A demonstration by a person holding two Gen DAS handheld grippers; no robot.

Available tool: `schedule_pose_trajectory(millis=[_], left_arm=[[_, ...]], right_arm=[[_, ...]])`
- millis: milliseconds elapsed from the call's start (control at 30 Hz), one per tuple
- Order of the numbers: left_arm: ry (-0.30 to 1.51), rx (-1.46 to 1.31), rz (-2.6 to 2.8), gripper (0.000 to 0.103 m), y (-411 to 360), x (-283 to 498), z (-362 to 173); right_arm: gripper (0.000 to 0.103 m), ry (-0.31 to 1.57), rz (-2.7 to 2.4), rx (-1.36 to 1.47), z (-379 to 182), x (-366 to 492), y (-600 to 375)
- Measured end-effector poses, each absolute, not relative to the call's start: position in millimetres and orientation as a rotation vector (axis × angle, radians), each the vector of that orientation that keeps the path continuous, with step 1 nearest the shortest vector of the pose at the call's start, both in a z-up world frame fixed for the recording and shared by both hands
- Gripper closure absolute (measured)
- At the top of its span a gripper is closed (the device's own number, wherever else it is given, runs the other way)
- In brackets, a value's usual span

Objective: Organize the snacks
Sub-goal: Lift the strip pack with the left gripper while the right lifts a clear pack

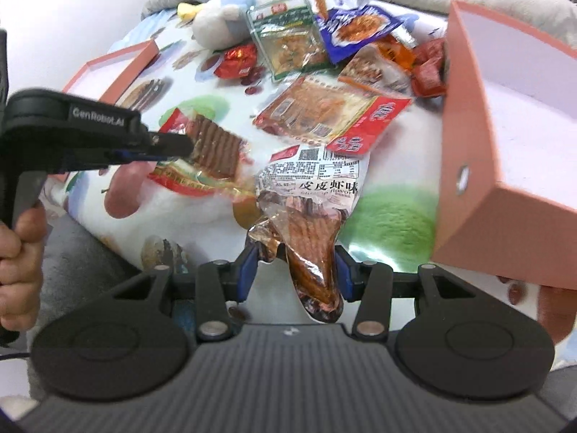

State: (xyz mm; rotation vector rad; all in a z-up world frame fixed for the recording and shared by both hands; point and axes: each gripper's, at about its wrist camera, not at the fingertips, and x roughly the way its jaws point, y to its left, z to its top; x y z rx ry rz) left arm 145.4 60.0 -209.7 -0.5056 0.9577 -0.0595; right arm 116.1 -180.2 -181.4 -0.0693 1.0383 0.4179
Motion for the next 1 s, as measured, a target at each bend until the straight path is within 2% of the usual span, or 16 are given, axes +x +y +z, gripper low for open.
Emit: schedule_pose_trajectory(millis=[500, 1000], left_arm=[[0.871, -0.492, -0.087, 0.097, 43, 128, -166], [0.777, -0.366, -0.199, 0.097, -3, 159, -95]], right_arm=[[0.059, 0.903, 0.363, -0.022, -130, 88, -206], [0.059, 0.754, 0.324, 0.011, -80, 124, -228]])
